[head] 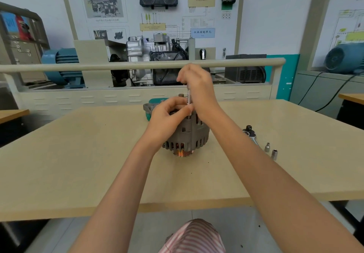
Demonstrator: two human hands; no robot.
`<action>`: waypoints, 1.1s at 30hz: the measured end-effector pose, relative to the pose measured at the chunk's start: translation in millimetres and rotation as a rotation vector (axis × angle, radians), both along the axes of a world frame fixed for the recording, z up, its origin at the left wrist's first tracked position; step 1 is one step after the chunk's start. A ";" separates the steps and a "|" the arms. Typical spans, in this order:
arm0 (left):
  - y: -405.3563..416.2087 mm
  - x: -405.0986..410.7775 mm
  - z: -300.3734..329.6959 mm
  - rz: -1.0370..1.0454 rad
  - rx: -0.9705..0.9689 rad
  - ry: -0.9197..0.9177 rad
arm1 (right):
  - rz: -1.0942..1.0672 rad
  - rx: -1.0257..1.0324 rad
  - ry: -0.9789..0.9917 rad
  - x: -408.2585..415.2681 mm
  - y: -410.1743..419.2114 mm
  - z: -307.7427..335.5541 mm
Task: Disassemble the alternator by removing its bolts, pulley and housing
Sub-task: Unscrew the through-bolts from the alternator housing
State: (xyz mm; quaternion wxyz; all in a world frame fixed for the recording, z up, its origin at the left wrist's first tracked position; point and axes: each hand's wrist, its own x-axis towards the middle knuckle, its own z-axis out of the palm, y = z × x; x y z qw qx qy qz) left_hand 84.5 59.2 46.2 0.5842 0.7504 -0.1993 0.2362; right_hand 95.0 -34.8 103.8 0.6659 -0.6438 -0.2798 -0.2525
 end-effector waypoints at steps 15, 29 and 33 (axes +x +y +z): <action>0.3 -1.3 0.9 0.017 -0.038 -0.004 | -0.679 -0.320 -0.297 -4.5 17.0 -9.3; 4.2 -0.4 0.5 0.019 -0.021 0.003 | -0.667 -0.286 -0.336 -6.2 21.1 -10.8; 1.7 -0.3 -0.1 0.025 -0.037 0.003 | -0.821 -0.365 -0.317 -8.2 22.6 -14.1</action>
